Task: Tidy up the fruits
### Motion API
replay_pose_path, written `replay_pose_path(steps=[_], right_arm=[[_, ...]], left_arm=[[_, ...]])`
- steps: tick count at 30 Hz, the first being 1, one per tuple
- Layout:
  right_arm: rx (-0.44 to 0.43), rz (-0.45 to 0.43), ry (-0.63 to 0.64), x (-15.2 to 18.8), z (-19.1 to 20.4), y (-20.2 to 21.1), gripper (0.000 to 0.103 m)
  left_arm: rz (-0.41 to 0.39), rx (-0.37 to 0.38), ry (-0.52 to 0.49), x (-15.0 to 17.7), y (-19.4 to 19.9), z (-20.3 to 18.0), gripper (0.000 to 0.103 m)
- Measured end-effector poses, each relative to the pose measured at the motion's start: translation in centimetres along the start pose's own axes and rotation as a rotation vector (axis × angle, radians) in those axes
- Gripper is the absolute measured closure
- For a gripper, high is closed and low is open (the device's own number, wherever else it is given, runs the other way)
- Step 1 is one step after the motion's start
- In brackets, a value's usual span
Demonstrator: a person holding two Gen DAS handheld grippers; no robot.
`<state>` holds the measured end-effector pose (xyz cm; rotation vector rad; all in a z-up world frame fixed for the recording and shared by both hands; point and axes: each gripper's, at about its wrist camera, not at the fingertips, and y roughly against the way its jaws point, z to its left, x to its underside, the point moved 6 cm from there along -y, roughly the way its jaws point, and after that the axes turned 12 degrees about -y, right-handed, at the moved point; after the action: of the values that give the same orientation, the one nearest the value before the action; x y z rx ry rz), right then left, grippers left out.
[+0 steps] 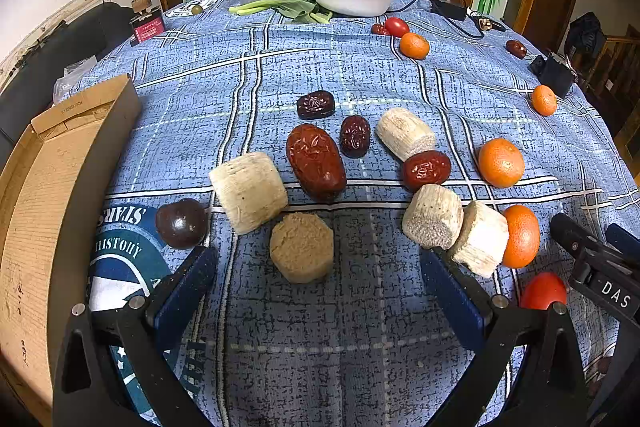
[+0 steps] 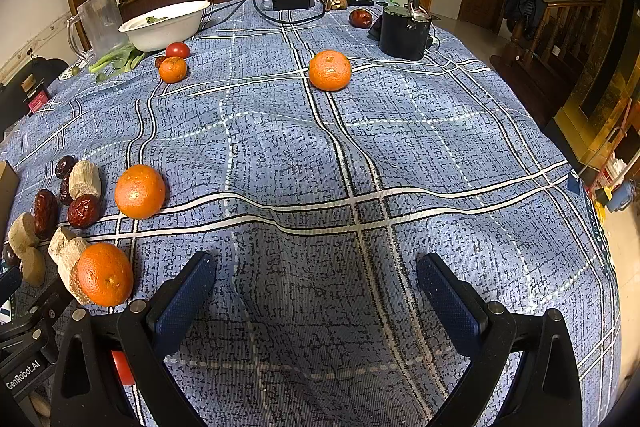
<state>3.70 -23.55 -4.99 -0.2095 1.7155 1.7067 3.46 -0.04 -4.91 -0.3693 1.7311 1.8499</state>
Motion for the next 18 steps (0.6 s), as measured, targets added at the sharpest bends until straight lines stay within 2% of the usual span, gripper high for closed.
replay_pose_path(steps=[6, 14, 16, 18], right_arm=[[-0.001, 0.002, -0.001, 0.1, 0.1, 0.0, 0.001], [0.013, 0.062, -0.009, -0.2, 0.3, -0.7, 0.001], [0.013, 0.068, -0.005, -0.3, 0.4, -0.8, 0.001], [0.010, 0.071, -0.004, -0.2, 0.3, -0.6, 0.001]], left_arm=[[0.034, 0.028, -0.024, 0.0, -0.1, 0.0, 0.000], [0.059, 0.085, -0.073, 0.6, 0.4, -0.2, 0.000], [0.039, 0.129, -0.048, 1.0, 1.4, 0.0, 0.001], [0.003, 0.142, -0.019, 1.2, 2.8, 0.6, 0.001]])
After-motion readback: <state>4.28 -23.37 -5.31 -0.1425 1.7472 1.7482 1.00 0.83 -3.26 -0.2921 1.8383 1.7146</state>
